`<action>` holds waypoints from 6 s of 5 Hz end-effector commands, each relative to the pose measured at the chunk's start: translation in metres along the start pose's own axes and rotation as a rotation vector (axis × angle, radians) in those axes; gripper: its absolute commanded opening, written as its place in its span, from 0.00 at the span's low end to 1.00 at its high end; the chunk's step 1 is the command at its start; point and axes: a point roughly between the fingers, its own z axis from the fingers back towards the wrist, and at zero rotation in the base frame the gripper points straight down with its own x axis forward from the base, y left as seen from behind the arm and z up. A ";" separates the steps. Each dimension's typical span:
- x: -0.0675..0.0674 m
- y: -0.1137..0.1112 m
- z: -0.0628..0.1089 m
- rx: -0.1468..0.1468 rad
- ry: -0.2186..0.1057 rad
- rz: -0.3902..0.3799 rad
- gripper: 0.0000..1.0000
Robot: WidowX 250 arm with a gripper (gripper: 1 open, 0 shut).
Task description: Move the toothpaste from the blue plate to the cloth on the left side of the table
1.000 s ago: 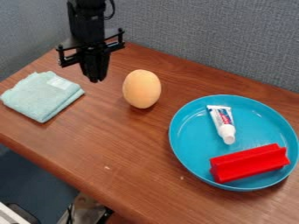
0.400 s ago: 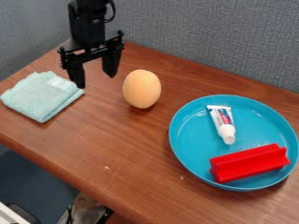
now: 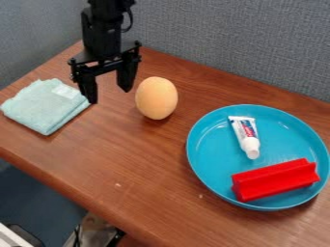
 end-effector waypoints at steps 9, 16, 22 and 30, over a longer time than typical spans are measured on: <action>-0.076 -0.015 0.021 0.025 -0.012 -0.186 1.00; -0.179 -0.079 0.019 -0.086 0.112 -0.339 1.00; -0.169 -0.088 0.001 -0.132 0.156 -0.266 1.00; -0.167 -0.089 0.016 -0.248 0.157 -0.284 1.00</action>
